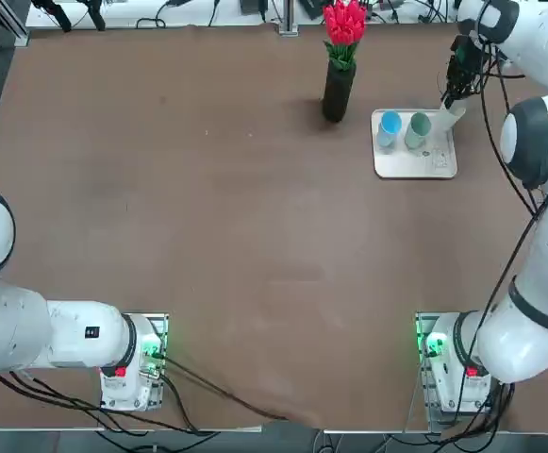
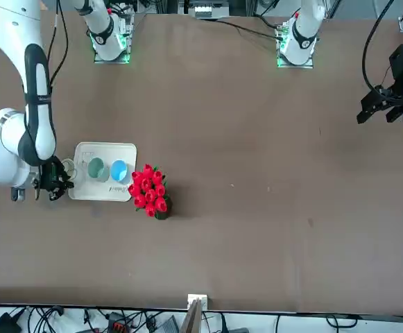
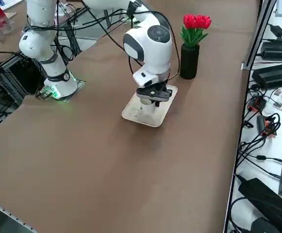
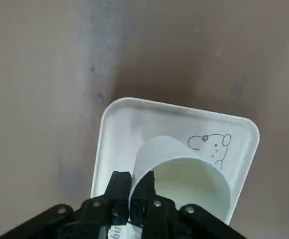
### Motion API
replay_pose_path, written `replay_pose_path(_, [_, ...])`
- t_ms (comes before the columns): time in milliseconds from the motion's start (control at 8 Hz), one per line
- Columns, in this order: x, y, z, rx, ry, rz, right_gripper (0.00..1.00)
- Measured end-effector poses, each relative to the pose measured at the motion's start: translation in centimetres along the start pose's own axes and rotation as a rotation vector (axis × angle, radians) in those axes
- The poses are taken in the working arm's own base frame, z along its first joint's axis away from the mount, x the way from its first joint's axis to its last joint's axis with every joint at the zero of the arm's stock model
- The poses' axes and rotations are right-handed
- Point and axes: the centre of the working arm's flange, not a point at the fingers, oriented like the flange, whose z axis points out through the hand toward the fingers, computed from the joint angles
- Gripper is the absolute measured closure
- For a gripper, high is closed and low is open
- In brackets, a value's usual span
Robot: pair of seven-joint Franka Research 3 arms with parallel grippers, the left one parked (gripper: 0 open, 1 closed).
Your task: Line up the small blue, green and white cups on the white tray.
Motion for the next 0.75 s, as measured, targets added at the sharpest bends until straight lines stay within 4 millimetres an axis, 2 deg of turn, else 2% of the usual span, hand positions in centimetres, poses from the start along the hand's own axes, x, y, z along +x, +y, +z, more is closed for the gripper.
replay_pose_path(750, [0.4,2.0,4.4,-0.002,0.017,0.036,0.97])
